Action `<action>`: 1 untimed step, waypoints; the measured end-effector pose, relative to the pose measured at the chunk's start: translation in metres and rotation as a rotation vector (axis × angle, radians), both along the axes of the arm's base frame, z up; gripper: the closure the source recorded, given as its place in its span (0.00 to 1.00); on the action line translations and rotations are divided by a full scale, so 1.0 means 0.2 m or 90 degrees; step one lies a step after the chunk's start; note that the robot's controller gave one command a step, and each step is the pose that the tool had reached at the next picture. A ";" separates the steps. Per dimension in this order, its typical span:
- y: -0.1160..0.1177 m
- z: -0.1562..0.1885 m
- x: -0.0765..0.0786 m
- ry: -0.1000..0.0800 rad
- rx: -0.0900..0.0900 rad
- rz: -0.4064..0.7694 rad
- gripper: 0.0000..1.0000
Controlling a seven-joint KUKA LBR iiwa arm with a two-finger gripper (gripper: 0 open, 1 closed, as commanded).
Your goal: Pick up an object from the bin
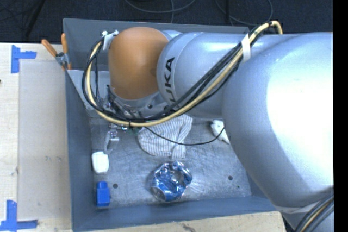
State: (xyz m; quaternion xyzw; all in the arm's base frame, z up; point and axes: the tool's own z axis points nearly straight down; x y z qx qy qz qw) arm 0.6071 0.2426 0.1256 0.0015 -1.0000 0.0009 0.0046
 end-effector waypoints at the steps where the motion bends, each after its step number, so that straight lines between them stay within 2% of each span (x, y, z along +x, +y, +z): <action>1: -0.01 0.02 0.01 -0.005 0.001 -0.003 0.00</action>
Offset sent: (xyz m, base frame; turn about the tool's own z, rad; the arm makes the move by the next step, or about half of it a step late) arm 0.0140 -0.0674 -0.0556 -0.2063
